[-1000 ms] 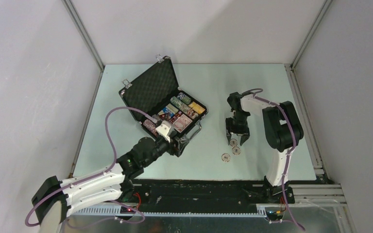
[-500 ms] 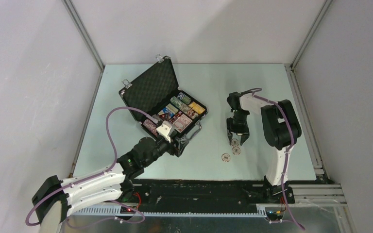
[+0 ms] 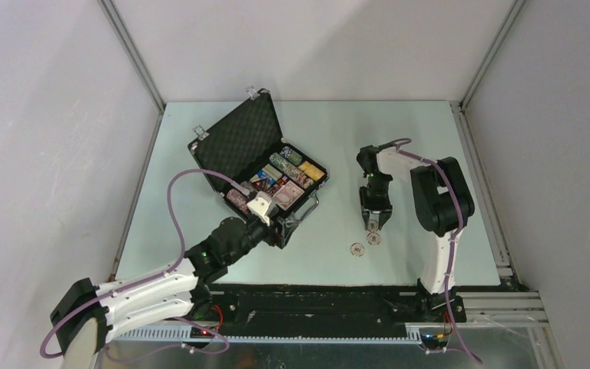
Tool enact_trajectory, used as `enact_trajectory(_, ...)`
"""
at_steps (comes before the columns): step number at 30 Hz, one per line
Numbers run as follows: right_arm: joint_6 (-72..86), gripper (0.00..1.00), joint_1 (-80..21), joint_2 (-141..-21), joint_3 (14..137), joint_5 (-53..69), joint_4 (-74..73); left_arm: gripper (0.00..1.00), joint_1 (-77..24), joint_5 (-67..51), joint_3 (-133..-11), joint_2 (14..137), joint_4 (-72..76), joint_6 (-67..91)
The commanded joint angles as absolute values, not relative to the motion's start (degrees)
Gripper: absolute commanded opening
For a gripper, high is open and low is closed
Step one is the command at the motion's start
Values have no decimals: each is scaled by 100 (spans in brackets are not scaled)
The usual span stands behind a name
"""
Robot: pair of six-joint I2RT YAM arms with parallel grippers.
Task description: Pack up texas hold em set
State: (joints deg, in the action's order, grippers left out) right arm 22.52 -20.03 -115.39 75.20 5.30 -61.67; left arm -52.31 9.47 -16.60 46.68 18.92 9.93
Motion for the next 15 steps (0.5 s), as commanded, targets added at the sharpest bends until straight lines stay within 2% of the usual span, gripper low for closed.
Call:
enact_trajectory(1, 2244, 30, -2153, -11575, 7638, 269, -5426, 80, -5212, 1092, -1711, 4542, 2015, 848)
enact_trajectory(15, 2424, 29, -2304, -10670, 7525, 221, -5680, 80, -5212, 1078, -1814, 4762, 1986, 870)
